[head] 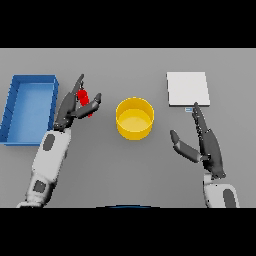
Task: Pick up the red beaker and tilt it to pour out 1 green nut into yellow bowl. Pick up the yellow bowl and place it on the metallic measuring scale.
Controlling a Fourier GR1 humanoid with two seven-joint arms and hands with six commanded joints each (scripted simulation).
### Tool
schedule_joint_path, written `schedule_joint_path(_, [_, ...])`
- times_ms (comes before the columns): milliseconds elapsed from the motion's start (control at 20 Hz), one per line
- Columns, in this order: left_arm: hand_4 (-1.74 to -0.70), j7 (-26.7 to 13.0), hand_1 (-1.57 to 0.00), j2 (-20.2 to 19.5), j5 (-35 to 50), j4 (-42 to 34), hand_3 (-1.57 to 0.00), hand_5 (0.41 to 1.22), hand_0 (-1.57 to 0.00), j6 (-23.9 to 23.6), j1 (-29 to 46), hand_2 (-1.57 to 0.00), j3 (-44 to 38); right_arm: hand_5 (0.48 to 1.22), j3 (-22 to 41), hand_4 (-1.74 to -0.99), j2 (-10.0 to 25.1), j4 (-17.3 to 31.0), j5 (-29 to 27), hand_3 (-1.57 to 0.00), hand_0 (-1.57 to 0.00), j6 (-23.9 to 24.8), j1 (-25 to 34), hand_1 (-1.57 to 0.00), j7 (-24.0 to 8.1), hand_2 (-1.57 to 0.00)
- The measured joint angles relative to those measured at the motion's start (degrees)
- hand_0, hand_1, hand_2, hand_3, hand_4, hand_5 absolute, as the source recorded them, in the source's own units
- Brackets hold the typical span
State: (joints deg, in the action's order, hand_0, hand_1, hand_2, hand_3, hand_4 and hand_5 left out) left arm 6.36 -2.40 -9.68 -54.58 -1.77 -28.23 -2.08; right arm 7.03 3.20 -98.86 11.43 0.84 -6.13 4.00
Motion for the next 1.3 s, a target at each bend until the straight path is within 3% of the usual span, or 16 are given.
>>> schedule_joint_path(100, [-1.3, 2.58, 0.0, 0.93, 1.41, 3.13, 0.0, 0.719, 0.0, -0.33, -1.58, -0.01, -1.71, 0.646, -0.13, -1.246, 0.02, 0.23, 0.0, 0.0, 0.0, 0.11, -0.38, 0.0, 0.98, 0.0])
schedule_joint_path(200, [-1.36, 4.97, -0.09, 1.77, 2.29, 5.92, -0.13, 0.761, -0.08, -0.53, -2.19, -0.16, -2.89, 0.645, 0.07, -1.242, 0.0, -0.58, 0.01, 0.0, 0.0, 0.07, -0.78, 0.0, 1.67, 0.0])
schedule_joint_path(250, [-1.4, 5.64, -0.23, 2.32, 2.61, 7.13, -0.25, 0.787, -0.21, -1.06, -3.06, -0.29, -3.45, 0.645, 0.31, -1.24, -0.05, -0.87, 0.23, 0.0, 0.0, 0.06, -1.01, 0.0, 1.38, 0.0])
schedule_joint_path(350, [-1.47, 7.0, -0.59, 2.29, 2.56, 8.36, -0.73, 0.943, -0.55, -2.39, -3.86, -0.66, -4.25, 0.648, 0.06, -1.237, 0.32, -0.55, 0.3, 0.0, 0.0, 0.02, -0.58, 0.0, 0.15, 0.0])
schedule_joint_path(400, [-1.52, 6.36, -0.78, 2.58, 1.55, 9.55, -0.88, 0.999, -0.76, -4.58, -4.65, -0.84, -4.3, 0.648, -0.1, -1.239, 0.25, -0.7, -0.18, 0.0, 0.0, -0.13, -0.25, 0.0, 0.04, 0.0])
schedule_joint_path(500, [-1.59, 5.81, -1.07, 2.95, -1.39, 10.15, -1.06, 1.079, -1.05, -6.96, -5.72, -1.11, -2.83, 0.648, -0.01, -1.239, -0.25, -0.32, -0.04, 0.0, 0.0, 0.2, -0.29, 0.0, -0.13, 0.0])
schedule_joint_path(550, [-1.62, 7.58, -1.17, 2.84, -1.72, 10.46, -1.11, 1.107, -1.15, -7.14, -5.61, -1.2, -2.44, 0.65, 0.27, -1.241, -0.32, -0.51, 0.2, 0.0, 0.0, 0.18, -1.01, 0.0, 0.19, 0.0])
schedule_joint_path(600, [-1.64, 6.94, -1.25, 2.74, -1.79, 10.1, -1.15, 1.13, -1.24, -6.86, -5.81, -1.27, -2.13, 0.65, -0.2, -1.242, 0.27, -0.55, 0.08, 0.0, 0.0, 0.15, -0.76, 0.0, 0.36, 0.0])
schedule_joint_path(750, [-1.54, 6.64, -1.41, 2.47, -1.32, 10.51, -1.36, 1.174, -1.4, -6.27, -5.9, -1.42, -2.14, 0.644, 0.03, -1.255, -0.14, -1.54, -0.88, 0.0, 0.0, -0.39, -1.85, 0.0, 1.52, 0.0])
schedule_joint_path(850, [-1.61, 7.95, -1.47, 2.53, -0.44, 9.64, -1.43, 1.165, -1.46, -5.32, -5.65, -1.47, -2.66, 0.642, -0.19, -1.245, -0.29, -0.85, -1.11, 0.0, 0.0, -0.35, -0.91, 0.0, 0.24, 0.0])
schedule_joint_path(1050, [-1.69, 8.61, -1.53, 2.71, 4.9, 6.25, -1.52, 1.14, -1.53, -1.08, -6.01, -1.53, -4.57, 0.644, -0.14, -1.236, 0.53, -0.56, -0.26, 0.0, 0.0, -0.44, -1.22, 0.0, 1.17, 0.0])
schedule_joint_path(1300, [-1.72, 4.81, -1.56, 0.8, 5.2, 0.11, -1.55, 1.13, -1.56, 0.44, -5.75, -1.56, -2.11, 0.653, 0.45, -1.219, -0.02, 0.01, 0.81, 0.0, 0.0, 0.13, -0.57, 0.0, 1.93, 0.0])
